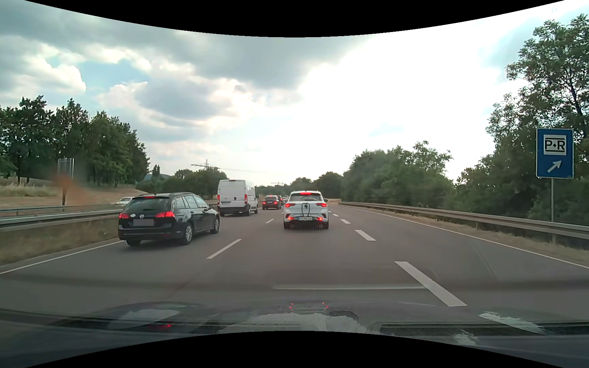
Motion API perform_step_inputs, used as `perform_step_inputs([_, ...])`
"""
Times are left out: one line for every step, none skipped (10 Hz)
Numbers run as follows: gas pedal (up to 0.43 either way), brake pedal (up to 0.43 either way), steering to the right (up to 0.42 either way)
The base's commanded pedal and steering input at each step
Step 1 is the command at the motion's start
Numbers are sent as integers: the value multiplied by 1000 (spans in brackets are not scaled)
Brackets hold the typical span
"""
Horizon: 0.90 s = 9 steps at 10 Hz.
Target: Follow the waypoints while adhering to traffic rules and regulations
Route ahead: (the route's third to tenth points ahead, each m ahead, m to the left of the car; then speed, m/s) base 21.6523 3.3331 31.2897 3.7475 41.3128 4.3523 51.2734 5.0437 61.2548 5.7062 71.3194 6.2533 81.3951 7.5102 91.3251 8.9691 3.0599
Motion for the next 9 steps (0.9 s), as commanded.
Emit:
perform_step_inputs([20, 0, -2])
perform_step_inputs([20, 0, -5])
perform_step_inputs([20, 0, -5])
perform_step_inputs([20, 0, -5])
perform_step_inputs([20, 0, -5])
perform_step_inputs([20, 0, -5])
perform_step_inputs([20, 0, -5])
perform_step_inputs([20, 0, -5])
perform_step_inputs([20, 0, -5])
